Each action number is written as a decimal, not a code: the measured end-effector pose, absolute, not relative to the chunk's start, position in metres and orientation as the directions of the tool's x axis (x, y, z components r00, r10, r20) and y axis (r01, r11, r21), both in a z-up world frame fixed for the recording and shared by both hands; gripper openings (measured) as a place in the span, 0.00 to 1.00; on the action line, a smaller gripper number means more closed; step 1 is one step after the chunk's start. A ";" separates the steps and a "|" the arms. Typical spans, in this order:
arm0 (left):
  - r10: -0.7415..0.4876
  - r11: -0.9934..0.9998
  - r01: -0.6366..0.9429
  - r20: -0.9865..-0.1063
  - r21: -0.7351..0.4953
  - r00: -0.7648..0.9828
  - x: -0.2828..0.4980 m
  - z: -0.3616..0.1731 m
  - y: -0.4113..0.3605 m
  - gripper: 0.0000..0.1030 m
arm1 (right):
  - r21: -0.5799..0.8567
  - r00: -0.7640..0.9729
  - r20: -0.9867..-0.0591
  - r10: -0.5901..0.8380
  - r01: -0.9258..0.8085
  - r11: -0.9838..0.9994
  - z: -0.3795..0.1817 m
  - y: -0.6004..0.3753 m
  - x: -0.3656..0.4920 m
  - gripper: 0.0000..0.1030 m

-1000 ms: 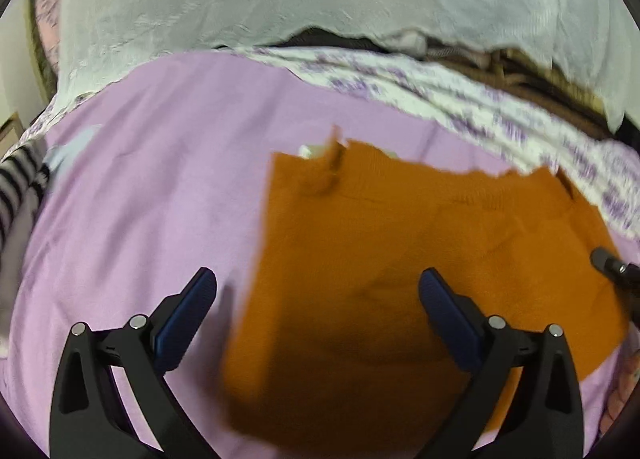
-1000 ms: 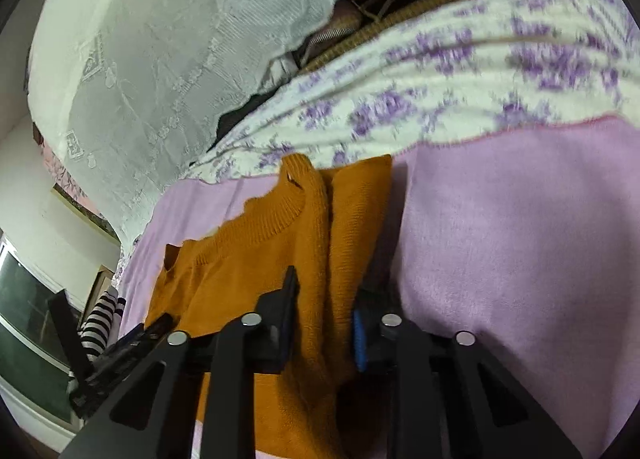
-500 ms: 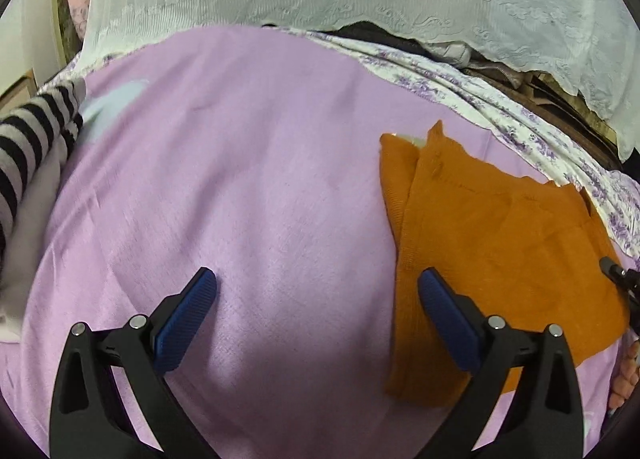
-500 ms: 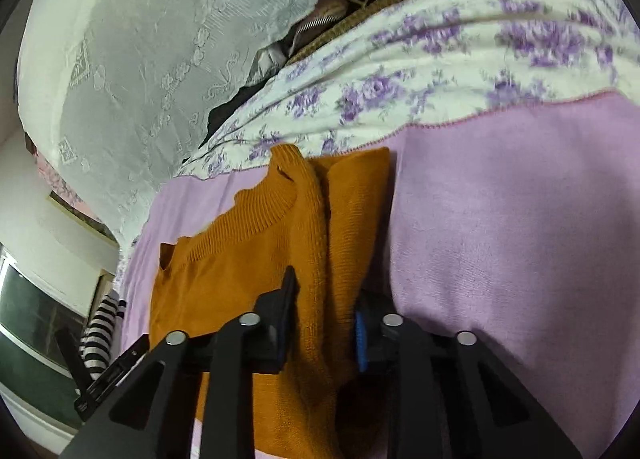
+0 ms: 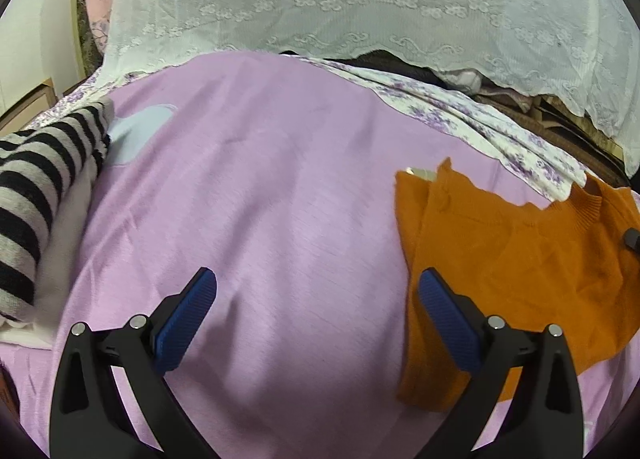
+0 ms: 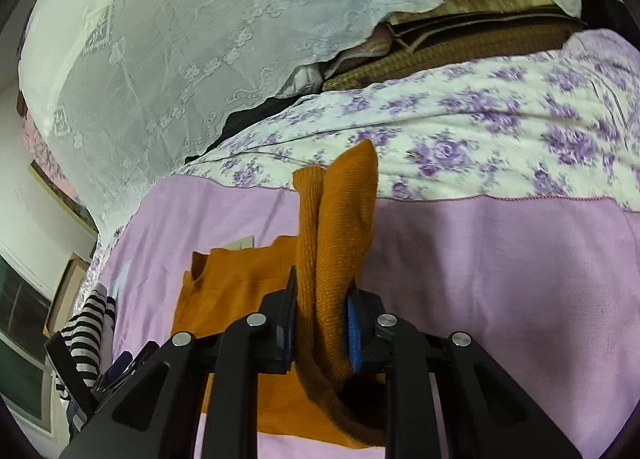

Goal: Fold small clothes

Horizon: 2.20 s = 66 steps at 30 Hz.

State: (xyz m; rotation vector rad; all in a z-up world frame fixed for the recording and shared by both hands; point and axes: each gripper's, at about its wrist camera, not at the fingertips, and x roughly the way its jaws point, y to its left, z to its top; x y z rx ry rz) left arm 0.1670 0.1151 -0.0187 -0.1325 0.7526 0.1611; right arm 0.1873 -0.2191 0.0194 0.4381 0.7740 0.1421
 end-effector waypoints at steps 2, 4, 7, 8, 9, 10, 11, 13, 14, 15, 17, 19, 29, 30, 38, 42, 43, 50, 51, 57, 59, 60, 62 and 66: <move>0.107 0.980 -0.193 -0.685 -0.050 0.721 0.167 -0.018 0.114 0.96 | 0.422 0.711 -0.647 0.274 0.036 0.906 0.026 -0.209 0.188 0.18; 0.103 0.982 -0.185 -0.681 -0.048 0.725 0.167 -0.017 0.113 0.96 | 0.419 0.712 -0.646 0.274 0.030 0.908 0.029 -0.202 0.191 0.16; 0.108 0.981 -0.186 -0.671 -0.045 0.733 0.165 -0.014 0.114 0.96 | 0.394 0.709 -0.655 0.260 0.026 0.919 0.034 -0.184 0.192 0.15; 0.112 0.980 -0.193 -0.669 -0.048 0.735 0.165 -0.014 0.116 0.96 | 0.372 0.708 -0.662 0.245 0.026 0.928 0.035 -0.177 0.194 0.15; 0.113 0.978 -0.200 -0.669 -0.054 0.734 0.166 -0.013 0.118 0.96 | 0.354 0.707 -0.668 0.232 0.028 0.935 0.035 -0.173 0.196 0.15; 0.110 0.977 -0.204 -0.672 -0.062 0.732 0.166 -0.013 0.121 0.96 | 0.334 0.704 -0.676 0.217 0.031 0.942 0.035 -0.170 0.197 0.15; 0.105 0.976 -0.207 -0.676 -0.072 0.730 0.167 -0.014 0.123 0.96 | 0.317 0.701 -0.684 0.201 0.037 0.948 0.035 -0.168 0.199 0.15; 0.087 0.973 -0.210 -0.684 -0.099 0.724 0.168 -0.015 0.127 0.96 | 0.270 0.701 -0.696 0.157 0.053 0.961 0.032 -0.167 0.200 0.15; 0.082 0.972 -0.211 -0.687 -0.106 0.722 0.169 -0.015 0.128 0.96 | 0.247 0.700 -0.701 0.137 0.057 0.967 0.030 -0.168 0.199 0.17; 0.079 0.971 -0.212 -0.688 -0.110 0.722 0.169 -0.016 0.129 0.96 | 0.229 0.696 -0.707 0.122 0.063 0.971 0.025 -0.171 0.198 0.18; 0.077 0.971 -0.211 -0.689 -0.113 0.721 0.169 -0.016 0.129 0.96 | 0.235 0.688 -0.715 0.122 0.073 0.969 0.017 -0.177 0.196 0.26; 0.075 0.972 -0.207 -0.690 -0.110 0.720 0.170 -0.017 0.128 0.96 | 0.240 0.676 -0.726 0.125 0.079 0.968 0.006 -0.185 0.196 0.32; 0.080 0.978 -0.192 -0.702 -0.082 0.708 0.173 -0.021 0.121 0.96 | 0.342 0.660 -0.729 0.180 0.124 0.931 -0.035 -0.227 0.179 0.37; 0.081 0.978 -0.191 -0.703 -0.081 0.707 0.173 -0.021 0.121 0.96 | 0.375 0.664 -0.722 0.197 0.134 0.917 -0.038 -0.234 0.177 0.29; 0.099 0.982 -0.185 -0.721 -0.041 0.685 0.176 -0.027 0.116 0.96 | 0.484 0.703 -0.648 0.293 0.083 0.871 -0.006 -0.217 0.178 0.18; 0.100 0.981 -0.190 -0.726 -0.043 0.681 0.177 -0.028 0.117 0.96 | 0.509 0.693 -0.634 0.344 0.040 0.860 0.016 -0.190 0.189 0.18; 0.101 0.980 -0.194 -0.725 -0.046 0.681 0.177 -0.028 0.118 0.96 | 0.516 0.690 -0.630 0.357 0.029 0.856 0.021 -0.183 0.192 0.18; 0.123 0.965 -0.251 -0.725 -0.071 0.677 0.178 -0.024 0.136 0.96 | 0.492 0.657 -0.642 0.395 -0.042 0.870 0.032 -0.106 0.212 0.17; 0.130 0.961 -0.266 -0.728 -0.075 0.673 0.180 -0.024 0.140 0.96 | 0.486 0.644 -0.651 0.401 -0.052 0.872 0.027 -0.089 0.216 0.17; 0.143 0.934 -0.339 -0.751 -0.114 0.645 0.185 -0.027 0.167 0.96 | 0.459 0.578 -0.702 0.417 -0.082 0.885 -0.016 -0.028 0.218 0.16; 0.137 0.924 -0.359 -0.759 -0.135 0.637 0.186 -0.028 0.175 0.96 | 0.432 0.562 -0.719 0.410 -0.102 0.896 -0.027 -0.016 0.216 0.17; 0.133 0.920 -0.364 -0.761 -0.143 0.635 0.186 -0.029 0.178 0.96 | 0.399 0.559 -0.727 0.398 -0.128 0.908 -0.029 -0.010 0.214 0.17; 0.128 0.917 -0.368 -0.763 -0.151 0.633 0.186 -0.030 0.180 0.96 | 0.342 0.567 -0.728 0.386 -0.188 0.921 -0.021 -0.003 0.209 0.31; 0.131 0.922 -0.360 -0.761 -0.141 0.635 0.186 -0.029 0.176 0.96 | 0.330 0.563 -0.706 0.429 -0.275 0.903 0.001 -0.009 0.192 0.44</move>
